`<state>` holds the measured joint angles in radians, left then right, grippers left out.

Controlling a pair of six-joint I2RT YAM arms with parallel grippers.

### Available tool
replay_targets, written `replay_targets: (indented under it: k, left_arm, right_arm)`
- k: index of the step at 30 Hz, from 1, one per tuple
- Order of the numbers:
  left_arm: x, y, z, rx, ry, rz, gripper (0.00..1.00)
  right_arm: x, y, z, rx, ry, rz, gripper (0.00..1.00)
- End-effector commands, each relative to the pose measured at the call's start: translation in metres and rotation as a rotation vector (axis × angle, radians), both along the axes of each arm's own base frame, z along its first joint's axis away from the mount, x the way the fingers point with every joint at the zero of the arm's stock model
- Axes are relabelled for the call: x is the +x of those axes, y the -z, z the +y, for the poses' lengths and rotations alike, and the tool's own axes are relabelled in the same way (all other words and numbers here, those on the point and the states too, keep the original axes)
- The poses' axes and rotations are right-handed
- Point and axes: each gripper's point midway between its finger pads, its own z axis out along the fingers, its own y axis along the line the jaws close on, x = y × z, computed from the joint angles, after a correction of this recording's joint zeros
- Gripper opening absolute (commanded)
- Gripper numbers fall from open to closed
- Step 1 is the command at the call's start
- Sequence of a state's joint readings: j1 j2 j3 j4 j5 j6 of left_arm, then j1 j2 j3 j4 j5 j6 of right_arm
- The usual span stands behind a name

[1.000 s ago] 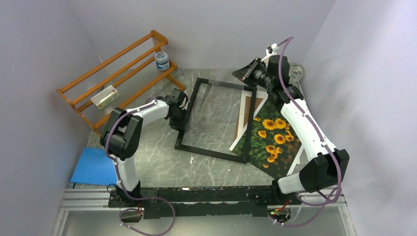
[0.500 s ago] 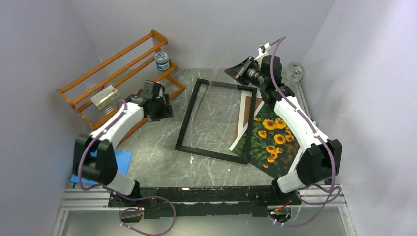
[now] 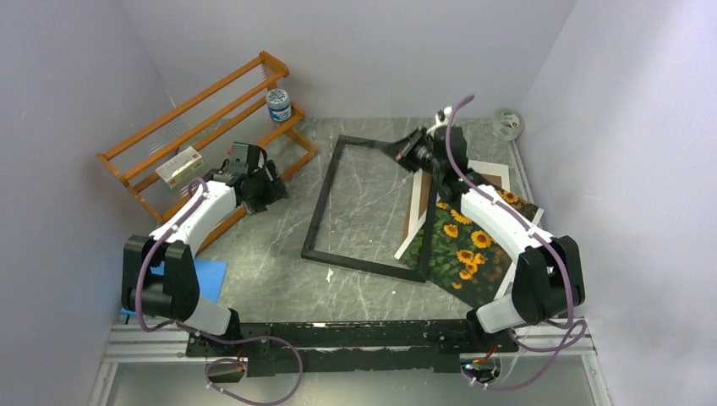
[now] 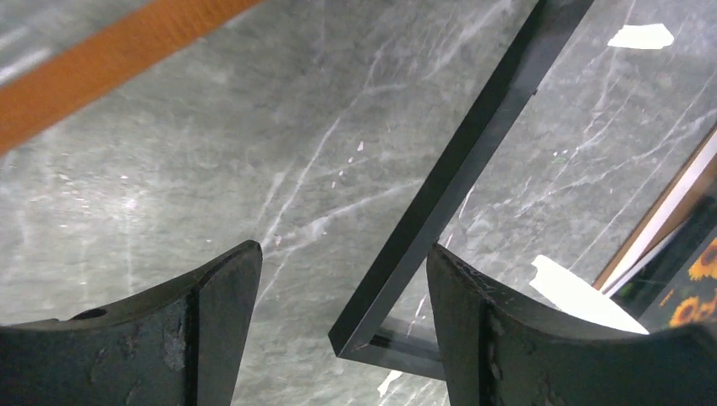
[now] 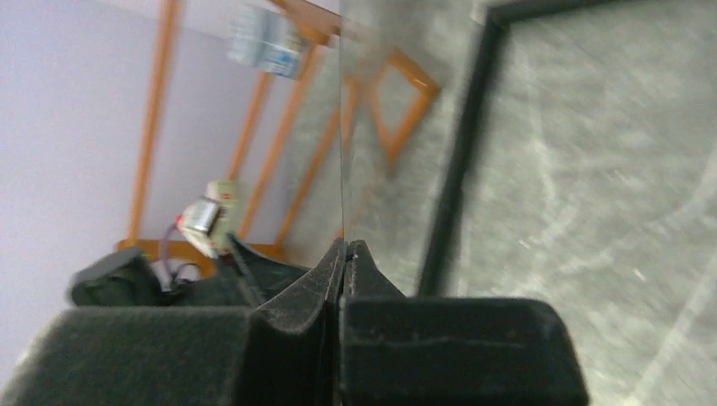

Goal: Put the photo into the frame
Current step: Move the photo frame to the center of the board, then place the photo frame item in the photo frame.

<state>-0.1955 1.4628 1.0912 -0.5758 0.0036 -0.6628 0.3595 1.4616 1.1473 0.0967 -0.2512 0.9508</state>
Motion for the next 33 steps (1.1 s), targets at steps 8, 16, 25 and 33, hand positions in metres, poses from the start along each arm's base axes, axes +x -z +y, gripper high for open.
replay_targets:
  k: [8, 16, 25, 33]
  left_arm:
    - [0.013, 0.034, -0.021, -0.116, 0.05, 0.069, 0.75]
    - [0.021, 0.068, -0.052, -0.212, 0.253, 0.143, 0.78]
    - [0.034, 0.069, -0.056, -0.206, 0.313, 0.127, 0.77]
    - [0.039, 0.065, -0.073, -0.281, 0.408, 0.125, 0.81]
  right_arm:
    - [-0.016, 0.138, -0.038, 0.024, 0.174, 0.21, 0.0]
    - [-0.029, 0.158, -0.028, 0.053, 0.076, 0.226, 0.35]
    - [-0.04, 0.166, -0.016, 0.137, -0.094, 0.226, 0.25]
    - [-0.037, 0.179, -0.037, 0.019, -0.005, 0.182, 0.0]
